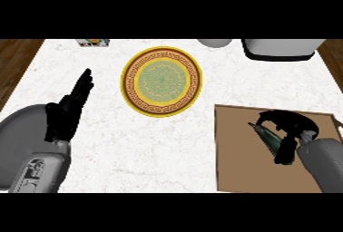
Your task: Pick the eggplant from the tray and place it in the plate
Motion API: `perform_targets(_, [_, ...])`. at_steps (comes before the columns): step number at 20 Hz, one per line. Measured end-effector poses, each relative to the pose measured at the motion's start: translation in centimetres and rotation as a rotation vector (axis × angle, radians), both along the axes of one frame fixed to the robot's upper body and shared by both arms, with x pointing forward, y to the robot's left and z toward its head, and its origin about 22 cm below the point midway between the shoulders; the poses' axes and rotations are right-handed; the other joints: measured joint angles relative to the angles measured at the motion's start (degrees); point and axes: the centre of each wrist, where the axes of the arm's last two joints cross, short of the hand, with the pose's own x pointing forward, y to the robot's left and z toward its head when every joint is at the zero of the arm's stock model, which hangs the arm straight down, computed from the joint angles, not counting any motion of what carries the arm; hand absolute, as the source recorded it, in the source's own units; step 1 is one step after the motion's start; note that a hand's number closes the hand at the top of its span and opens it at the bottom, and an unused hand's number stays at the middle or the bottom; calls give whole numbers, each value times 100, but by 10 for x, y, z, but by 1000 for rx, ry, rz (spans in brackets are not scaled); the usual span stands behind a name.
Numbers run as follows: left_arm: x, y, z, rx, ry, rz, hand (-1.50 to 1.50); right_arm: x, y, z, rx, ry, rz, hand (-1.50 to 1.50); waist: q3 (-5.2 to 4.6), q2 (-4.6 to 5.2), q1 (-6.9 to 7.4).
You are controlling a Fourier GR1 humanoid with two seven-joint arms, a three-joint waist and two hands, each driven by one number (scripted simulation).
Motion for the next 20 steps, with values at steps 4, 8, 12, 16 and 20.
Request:
perform_targets(4, [6, -1, -1, 1, -1, 0, 0, 6, 0, -4, -5, -43, 6, 150, -11, -4, -3])
perform_targets(8, [3, -5, 0, 0, 1, 7, 0, 0, -4, -7, 13, -86, 15, 150, -3, -6, -8])
perform_targets(12, [0, -1, 2, -3, -1, 5, 0, -1, 6, -7, 7, -190, -81, 150, 13, 8, -35])
perform_targets(16, [0, 2, 2, -3, 6, 16, 0, -7, 24, -5, -27, -375, -262, 150, 22, 4, -108])
perform_targets(20, [-3, 6, -3, -3, 16, 16, 0, -11, 48, 15, -12, -630, -348, 150, 25, -4, -134])
